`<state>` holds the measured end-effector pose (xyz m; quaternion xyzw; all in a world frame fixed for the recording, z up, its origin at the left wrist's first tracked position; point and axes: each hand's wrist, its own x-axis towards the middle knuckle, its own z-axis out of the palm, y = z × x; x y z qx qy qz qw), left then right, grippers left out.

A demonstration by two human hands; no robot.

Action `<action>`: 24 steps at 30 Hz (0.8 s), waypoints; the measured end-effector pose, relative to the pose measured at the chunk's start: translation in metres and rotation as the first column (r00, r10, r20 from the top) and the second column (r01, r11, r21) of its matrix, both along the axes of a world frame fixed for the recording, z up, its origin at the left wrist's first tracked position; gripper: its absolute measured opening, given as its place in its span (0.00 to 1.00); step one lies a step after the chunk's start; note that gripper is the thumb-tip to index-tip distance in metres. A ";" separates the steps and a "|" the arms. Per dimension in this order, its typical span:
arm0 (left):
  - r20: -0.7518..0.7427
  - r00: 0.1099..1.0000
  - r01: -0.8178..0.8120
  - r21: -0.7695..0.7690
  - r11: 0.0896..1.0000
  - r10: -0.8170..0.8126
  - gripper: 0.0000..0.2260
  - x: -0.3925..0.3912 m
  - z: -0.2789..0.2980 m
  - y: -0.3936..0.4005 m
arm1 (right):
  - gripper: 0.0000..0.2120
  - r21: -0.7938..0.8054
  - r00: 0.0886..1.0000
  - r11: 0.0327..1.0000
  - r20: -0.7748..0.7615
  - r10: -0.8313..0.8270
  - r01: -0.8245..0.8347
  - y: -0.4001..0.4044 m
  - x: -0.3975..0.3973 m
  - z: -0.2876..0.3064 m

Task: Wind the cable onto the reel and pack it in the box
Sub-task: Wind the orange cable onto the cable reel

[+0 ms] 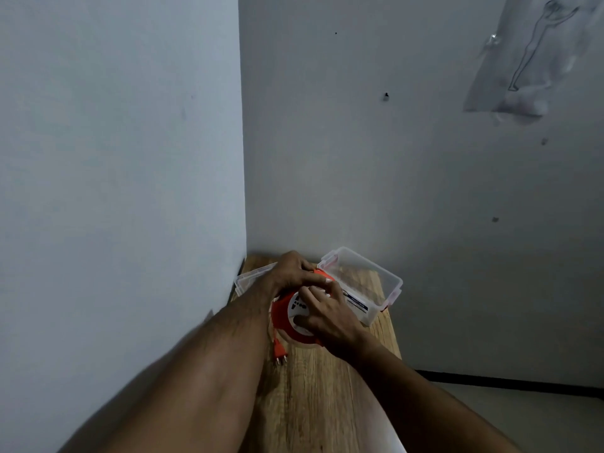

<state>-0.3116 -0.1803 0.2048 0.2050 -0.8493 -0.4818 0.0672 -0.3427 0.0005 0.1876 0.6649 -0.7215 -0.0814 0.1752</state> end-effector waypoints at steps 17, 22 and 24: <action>-0.034 0.998 -0.054 0.001 0.999 0.054 0.17 -0.007 0.006 0.003 | 0.30 -0.263 0.767 0.850 0.601 -0.226 0.456 -0.008 0.008 -0.015; -0.046 0.997 -0.065 0.002 0.998 0.065 0.13 -0.009 0.002 0.005 | 0.26 -0.315 0.438 0.537 0.892 -0.114 0.783 -0.017 0.033 -0.022; -0.061 0.997 -0.050 -0.022 0.999 0.049 0.12 -0.009 0.000 0.006 | 0.26 -0.251 0.294 0.438 0.955 -0.030 0.863 -0.023 0.040 -0.025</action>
